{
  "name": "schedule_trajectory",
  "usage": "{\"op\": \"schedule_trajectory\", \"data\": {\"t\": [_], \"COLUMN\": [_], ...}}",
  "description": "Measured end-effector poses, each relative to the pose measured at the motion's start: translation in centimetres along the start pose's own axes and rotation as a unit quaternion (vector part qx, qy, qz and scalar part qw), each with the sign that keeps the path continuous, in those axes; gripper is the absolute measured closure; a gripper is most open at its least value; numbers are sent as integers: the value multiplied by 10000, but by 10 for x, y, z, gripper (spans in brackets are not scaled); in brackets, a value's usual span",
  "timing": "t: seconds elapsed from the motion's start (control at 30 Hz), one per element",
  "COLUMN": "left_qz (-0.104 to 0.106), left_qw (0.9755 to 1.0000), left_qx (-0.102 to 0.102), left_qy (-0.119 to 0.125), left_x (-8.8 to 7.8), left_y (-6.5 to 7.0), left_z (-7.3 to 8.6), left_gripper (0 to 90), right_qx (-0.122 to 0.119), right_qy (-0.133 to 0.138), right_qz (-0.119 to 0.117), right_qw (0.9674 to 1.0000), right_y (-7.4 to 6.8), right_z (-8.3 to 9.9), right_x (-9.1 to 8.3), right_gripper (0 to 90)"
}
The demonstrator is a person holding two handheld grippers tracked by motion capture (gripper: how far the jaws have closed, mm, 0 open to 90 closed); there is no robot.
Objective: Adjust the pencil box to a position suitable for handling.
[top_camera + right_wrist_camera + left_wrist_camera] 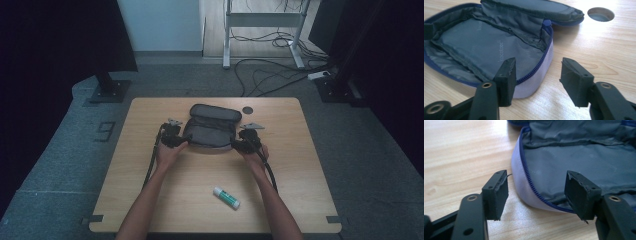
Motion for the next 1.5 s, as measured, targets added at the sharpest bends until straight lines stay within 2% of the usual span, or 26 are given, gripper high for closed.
{"op": "schedule_trajectory", "data": {"t": [0.2, 0.3, 0.33, 0.53, 0.6, 0.7, 0.77, 0.97, 1.17, 1.5], "left_qz": [-28, 14, 62, 262, 269, 211, 183, 425, 537, 702], "left_qw": [9999, 9999, 9999, 9993, 9993, 9997, 9998, 9986, 9982, 9960], "left_qx": [10, 40, 37, -159, -139, -58, -37, -311, -227, -79], "left_qy": [-104, -121, -130, -212, -210, -121, -70, -76, 130, 551], "left_x": [6, 7, 7, 8, 8, 7, 7, 3, -9, -41], "left_y": [-4, -4, -4, -3, -3, -2, -2, -2, 5, 18], "left_z": [6, 7, 8, 12, 11, 10, 10, 9, 0, -26], "left_gripper": [455, 561, 626, 717, 746, 812, 857, 878, 879, 885], "right_qx": [95, 170, 163, 243, 260, 211, 193, 449, 324, 177], "right_qy": [-92, -166, -189, -333, -363, -391, -405, -306, -35, 411], "right_qz": [-17, -16, -12, -70, -90, 74, 101, -55, -48, -61], "right_qw": [9999, 9997, 9997, 9991, 9990, 9990, 9989, 9985, 9995, 9990], "right_y": [-1, -2, -2, -4, -5, -5, -6, -3, -2, -1], "right_z": [6, 9, 10, 15, 16, 15, 15, 14, 6, -16], "right_x": [13, 19, 20, 26, 27, 27, 26, 23, 10, -19], "right_gripper": [513, 540, 551, 621, 667, 797, 844, 866, 868, 870]}}
Point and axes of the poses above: each handheld gripper's, and its own axes: x roughly forward along the jaws, z roughly out of its underside, y roughly to its right, the point moved 9 cm from there along x, roughly forward along the jaws, and after that the axes turned 6 degrees about y, right-handed, at the moved point
